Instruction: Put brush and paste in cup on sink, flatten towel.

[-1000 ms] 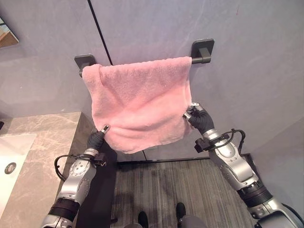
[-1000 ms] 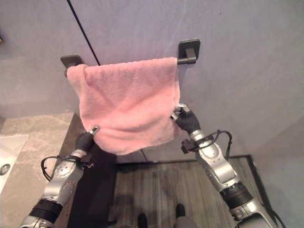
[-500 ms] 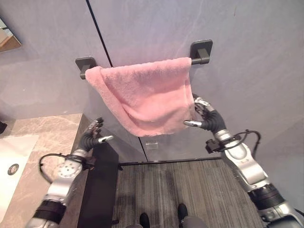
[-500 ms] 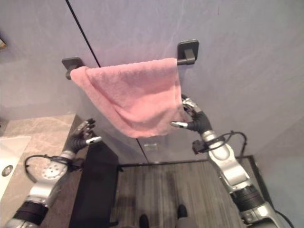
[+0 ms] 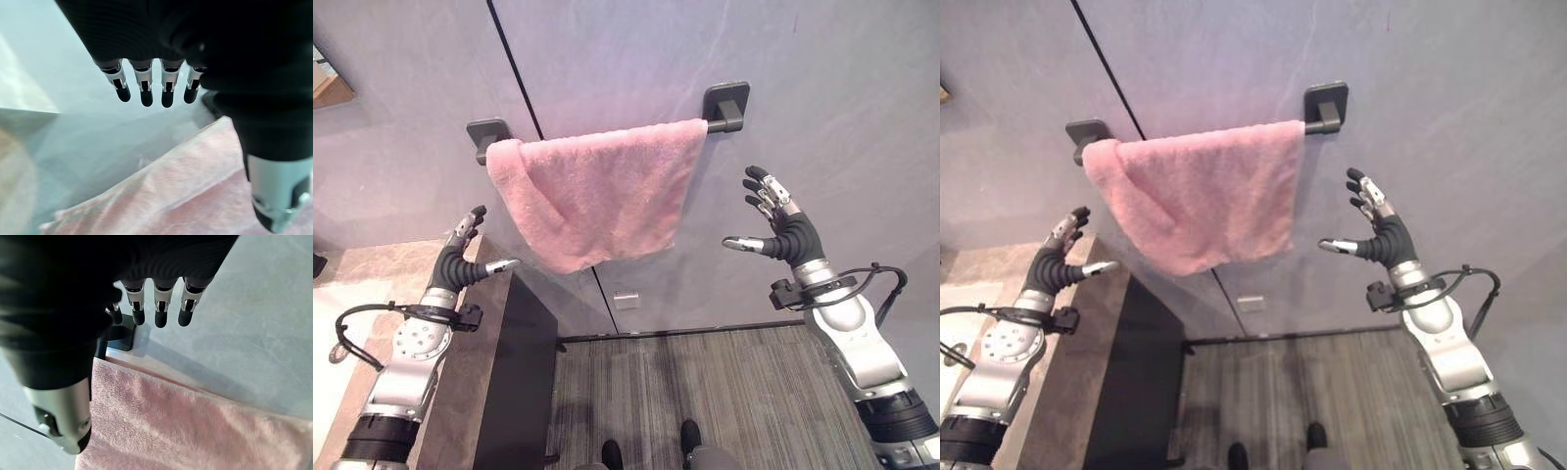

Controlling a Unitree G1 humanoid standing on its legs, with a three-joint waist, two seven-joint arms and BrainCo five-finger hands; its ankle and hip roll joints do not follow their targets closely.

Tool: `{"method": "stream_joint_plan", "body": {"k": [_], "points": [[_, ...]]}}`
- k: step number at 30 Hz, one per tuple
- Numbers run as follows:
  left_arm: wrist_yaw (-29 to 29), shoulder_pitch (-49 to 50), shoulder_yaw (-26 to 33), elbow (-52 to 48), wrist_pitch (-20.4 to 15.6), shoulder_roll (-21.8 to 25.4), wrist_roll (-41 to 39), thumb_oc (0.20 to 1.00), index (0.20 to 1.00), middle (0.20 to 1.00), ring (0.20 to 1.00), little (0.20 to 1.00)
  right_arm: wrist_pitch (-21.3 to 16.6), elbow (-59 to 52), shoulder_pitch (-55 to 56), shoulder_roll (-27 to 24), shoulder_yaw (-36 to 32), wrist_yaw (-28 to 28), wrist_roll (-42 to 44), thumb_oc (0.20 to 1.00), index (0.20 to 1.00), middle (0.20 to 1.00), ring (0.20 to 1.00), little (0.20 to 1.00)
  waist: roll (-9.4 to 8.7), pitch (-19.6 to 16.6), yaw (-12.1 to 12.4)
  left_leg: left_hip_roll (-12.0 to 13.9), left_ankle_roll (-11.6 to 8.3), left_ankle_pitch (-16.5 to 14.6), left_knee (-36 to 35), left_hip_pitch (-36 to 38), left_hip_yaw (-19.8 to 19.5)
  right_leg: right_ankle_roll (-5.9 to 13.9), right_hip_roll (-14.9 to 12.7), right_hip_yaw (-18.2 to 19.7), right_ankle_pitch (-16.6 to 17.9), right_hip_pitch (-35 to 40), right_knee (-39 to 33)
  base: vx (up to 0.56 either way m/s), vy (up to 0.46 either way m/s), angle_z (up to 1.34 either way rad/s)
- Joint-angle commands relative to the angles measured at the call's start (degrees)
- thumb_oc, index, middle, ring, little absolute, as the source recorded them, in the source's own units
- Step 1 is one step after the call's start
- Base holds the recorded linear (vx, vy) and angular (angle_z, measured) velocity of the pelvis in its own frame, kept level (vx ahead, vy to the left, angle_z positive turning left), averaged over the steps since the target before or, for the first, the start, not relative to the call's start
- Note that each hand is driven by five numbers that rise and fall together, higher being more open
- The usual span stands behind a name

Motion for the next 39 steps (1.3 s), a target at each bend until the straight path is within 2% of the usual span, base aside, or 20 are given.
{"method": "stream_joint_plan", "body": {"k": [1, 6, 18, 21, 23, 24, 25, 26, 28, 31, 33, 39], "points": [[1.94, -5.01, -0.78, 0.97, -3.16, 2.26, -6.13, 1.000, 1.000, 1.000, 1.000, 1.000, -2.68, 0.37, -4.63, 1.55, 3.11, 0.07, 6.44, 1.000, 1.000, 1.000, 1.000, 1.000, -5.35, -2.83, -0.72, -3.80, 0.60, -3.89, 2.61, 2.89, 1.93, 5.53, -4.34, 4.41, 5.98, 1.59, -8.59, -0.01, -0.023, -0.04], [3.31, -8.12, -1.89, 1.70, -3.18, 2.74, -7.95, 1.000, 1.000, 1.000, 1.000, 1.000, -1.96, 3.27, -7.85, 2.22, 6.24, -0.47, 10.22, 1.000, 1.000, 1.000, 1.000, 1.000, -5.16, -2.33, -0.39, -3.75, 0.45, -3.61, 2.55, 2.18, 2.45, 5.59, -4.20, 4.82, 6.64, 0.84, -9.15, -0.01, -0.020, -0.06], [4.40, -9.75, -1.29, 2.59, -3.91, 2.23, -12.27, 1.000, 1.000, 1.000, 1.000, 1.000, -1.03, 5.32, -10.79, 1.75, 8.88, -0.79, 10.92, 1.000, 1.000, 1.000, 1.000, 1.000, -4.81, -1.95, 0.18, -3.67, 0.10, -3.61, 3.49, 0.68, 2.67, 5.45, -4.25, 4.70, 6.75, -0.10, -9.47, 0.00, -0.002, 0.00], [3.40, -8.65, -0.54, 3.08, -4.06, 1.18, -15.77, 1.000, 1.000, 1.000, 1.000, 1.000, -0.93, 4.96, -10.27, 1.57, 8.76, -0.44, 10.86, 1.000, 1.000, 1.000, 1.000, 1.000, -4.76, -1.82, 0.34, -3.69, 0.11, -3.90, 4.04, 0.65, 2.49, 5.37, -4.22, 4.55, 6.54, 0.19, -9.45, 0.00, 0.000, 0.00], [1.45, -8.05, -0.81, 3.73, -4.14, -0.55, -22.37, 1.000, 1.000, 1.000, 1.000, 1.000, -0.91, 4.89, -10.12, 1.46, 8.68, -0.23, 10.83, 1.000, 1.000, 1.000, 1.000, 1.000, -4.65, -1.67, 0.36, -3.68, 0.03, -4.04, 4.52, 0.33, 2.28, 5.29, -4.27, 4.31, 6.37, 0.28, -9.47, 0.02, -0.006, 0.01], [1.42, -8.06, -0.82, 3.76, -4.16, -0.54, -22.41, 1.000, 1.000, 1.000, 1.000, 1.000, -0.92, 4.89, -10.11, 1.45, 8.68, -0.23, 10.83, 1.000, 1.000, 1.000, 1.000, 1.000, -4.64, -1.68, 0.35, -3.68, 0.03, -4.04, 4.53, 0.31, 2.26, 5.28, -4.27, 4.30, 6.37, 0.28, -9.47, 0.00, 0.000, 0.00], [0.94, -8.10, -1.07, 4.12, -4.14, -0.81, -23.68, 0.821, 0.821, 0.821, 0.821, 0.821, -0.94, 4.91, -10.12, 1.37, 8.74, -0.16, 10.84, 1.000, 1.000, 1.000, 1.000, 1.000, -4.63, -1.62, 0.29, -3.69, 0.01, -4.01, 4.50, 0.26, 2.20, 5.28, -4.25, 4.28, 6.34, 0.26, -9.50, 0.00, 0.000, 0.00], [0.56, -8.35, -1.68, 4.62, -3.96, -0.76, -24.30, 0.724, 0.724, 0.724, 0.724, 0.724, -0.97, 4.96, -10.21, 1.23, 8.91, -0.22, 10.67, 1.000, 1.000, 1.000, 1.000, 1.000, -4.62, -1.46, 0.23, -3.68, -0.02, -3.96, 4.52, 0.03, 2.17, 5.30, -4.28, 4.25, 6.39, 0.17, -9.54, 0.00, 0.000, 0.00], [0.40, -8.47, -1.87, 4.73, -3.87, -0.72, -24.58, 0.715, 0.715, 0.715, 0.715, 0.715, -0.96, 5.02, -10.28, 1.28, 8.95, -0.20, 10.54, 1.000, 1.000, 1.000, 1.000, 1.000, -4.64, -1.44, 0.23, -3.66, -0.03, -3.95, 4.53, -0.11, 2.17, 5.31, -4.28, 4.19, 6.40, 0.07, -9.55, 0.00, 0.000, 0.00], [-0.05, -8.93, -2.55, 4.37, -3.88, -0.68, -25.75, 0.649, 0.649, 0.649, 0.649, 0.649, -0.91, 5.14, -10.22, 1.49, 9.43, 0.01, 10.20, 1.000, 1.000, 1.000, 1.000, 1.000, -4.70, -1.34, 0.28, -3.68, -0.01, -4.01, 4.59, -0.29, 2.10, 5.34, -4.25, 4.14, 6.37, -0.03, -9.59, 0.00, 0.000, 0.00], [-0.13, -9.03, -2.77, 4.35, -3.81, -0.73, -25.87, 0.664, 0.664, 0.664, 0.664, 0.664, -0.92, 5.19, -10.12, 1.58, 9.60, 0.08, 10.11, 1.000, 1.000, 1.000, 1.000, 1.000, -4.71, -1.36, 0.25, -3.68, 0.00, -4.02, 4.54, -0.27, 2.11, 5.36, -4.23, 4.18, 6.34, 0.01, -9.61, 0.00, 0.000, 0.00], [-0.25, -10.50, -3.57, 4.67, -3.64, -0.91, -25.99, 0.624, 0.624, 0.624, 0.624, 0.624, -0.76, 5.24, -9.86, 2.10, 9.96, 0.32, 9.68, 1.000, 1.000, 1.000, 1.000, 1.000, -4.74, -1.16, 0.04, -3.64, 0.04, -4.07, 4.10, 0.06, 2.30, 5.34, -4.01, 4.46, 6.26, -0.01, -9.73, 0.00, 0.000, 0.00]]}}
